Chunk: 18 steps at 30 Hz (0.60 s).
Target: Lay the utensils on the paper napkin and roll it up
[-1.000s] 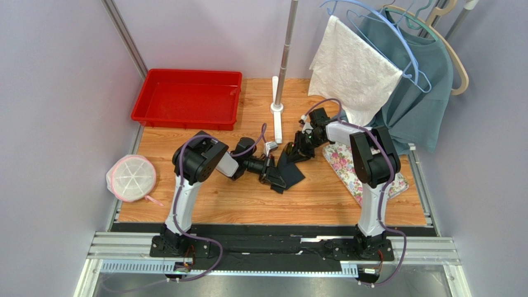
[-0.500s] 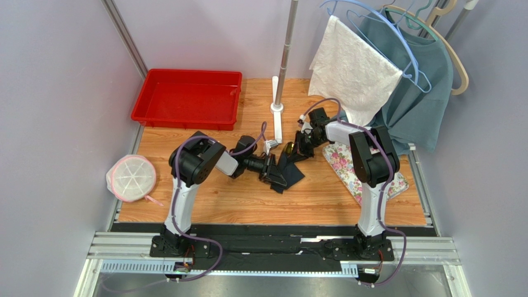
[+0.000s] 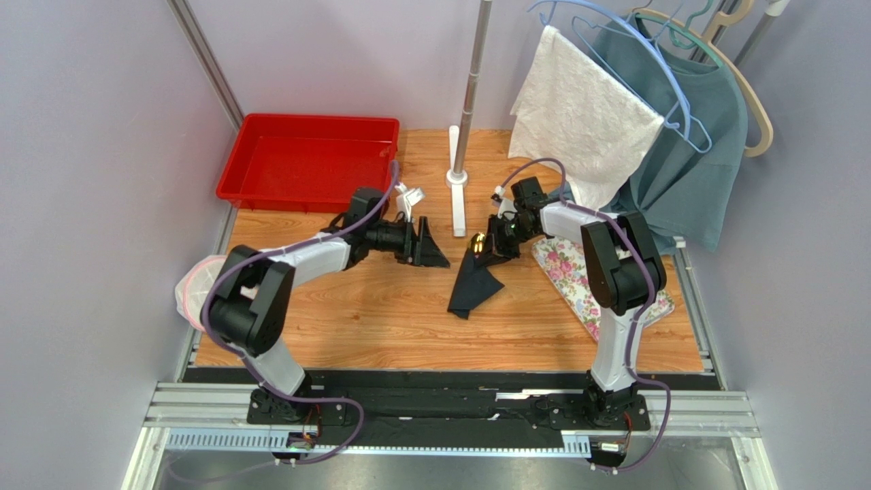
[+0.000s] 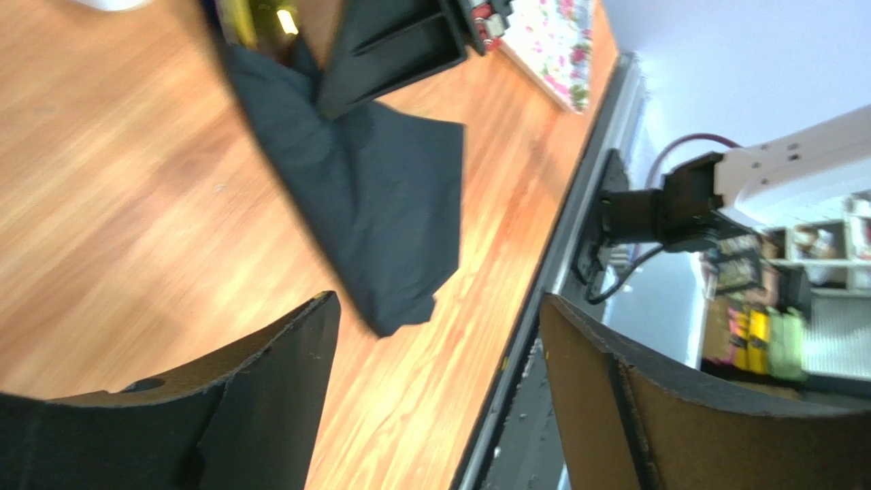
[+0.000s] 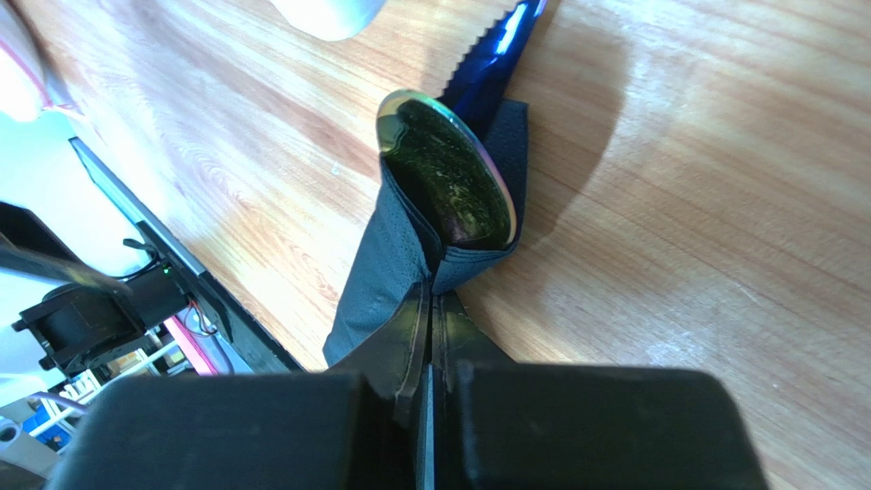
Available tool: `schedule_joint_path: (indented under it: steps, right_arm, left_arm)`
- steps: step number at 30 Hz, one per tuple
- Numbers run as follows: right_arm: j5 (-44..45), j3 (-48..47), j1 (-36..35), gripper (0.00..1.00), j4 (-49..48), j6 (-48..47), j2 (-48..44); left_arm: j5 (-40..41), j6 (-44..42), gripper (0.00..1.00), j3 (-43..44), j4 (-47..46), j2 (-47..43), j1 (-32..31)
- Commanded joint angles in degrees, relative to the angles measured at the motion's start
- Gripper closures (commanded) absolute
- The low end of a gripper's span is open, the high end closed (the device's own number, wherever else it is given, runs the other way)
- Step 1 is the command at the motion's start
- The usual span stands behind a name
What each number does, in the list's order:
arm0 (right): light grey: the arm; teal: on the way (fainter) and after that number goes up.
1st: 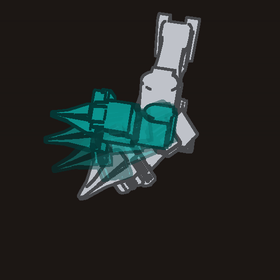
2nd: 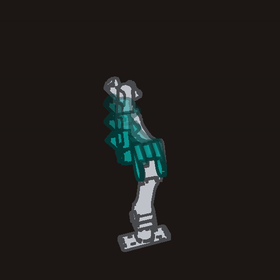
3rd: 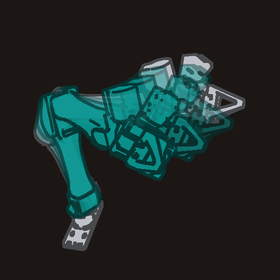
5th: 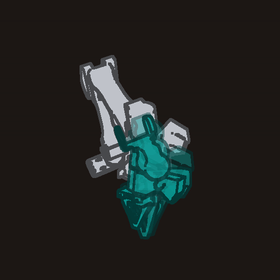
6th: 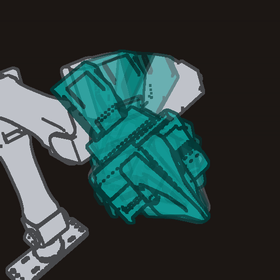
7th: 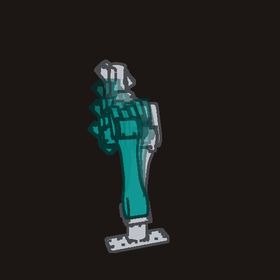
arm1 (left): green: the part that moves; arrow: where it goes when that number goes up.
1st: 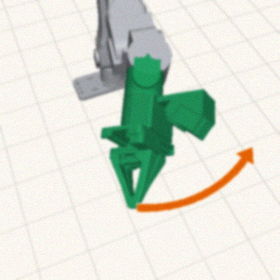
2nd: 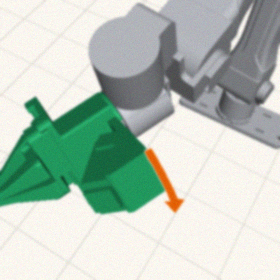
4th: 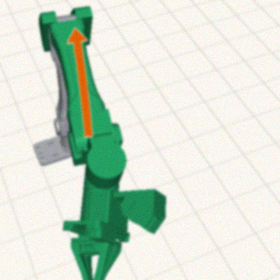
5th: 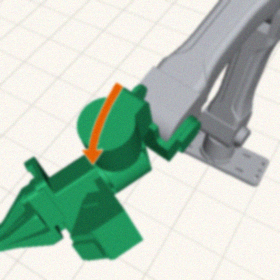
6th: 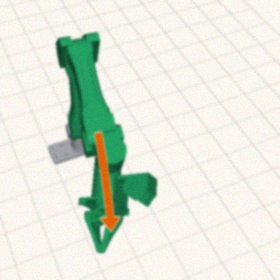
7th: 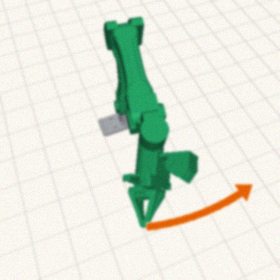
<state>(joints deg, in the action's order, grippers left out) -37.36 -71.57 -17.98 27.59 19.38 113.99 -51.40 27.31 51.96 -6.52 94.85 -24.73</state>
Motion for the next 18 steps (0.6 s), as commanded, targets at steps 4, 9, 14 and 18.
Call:
schedule_joint_path:
  steps: [4,9,14,18]
  right_arm:
    - [-3.59,0.73,-0.04,1.0,-3.78,-0.13,-5.8]
    - [-4.38,0.82,-0.04,1.0,-3.6,-0.57,-7.47]
    - [-4.65,0.56,0.05,1.0,-2.64,-1.62,-8.44]
    - [-5.52,0.03,-0.04,1.0,-1.93,-2.15,-8.96]
  left_arm:
    - [8.65,-13.77,0.16,0.77,15.05,-8.88,3.2]
    - [15.53,-11.85,0.15,0.33,12.94,-12.93,5.04]
    - [14.22,-14.12,0.01,0.77,13.03,-13.28,6.98]
    - [11.86,-17.89,0.01,0.77,13.38,-14.34,7.07]
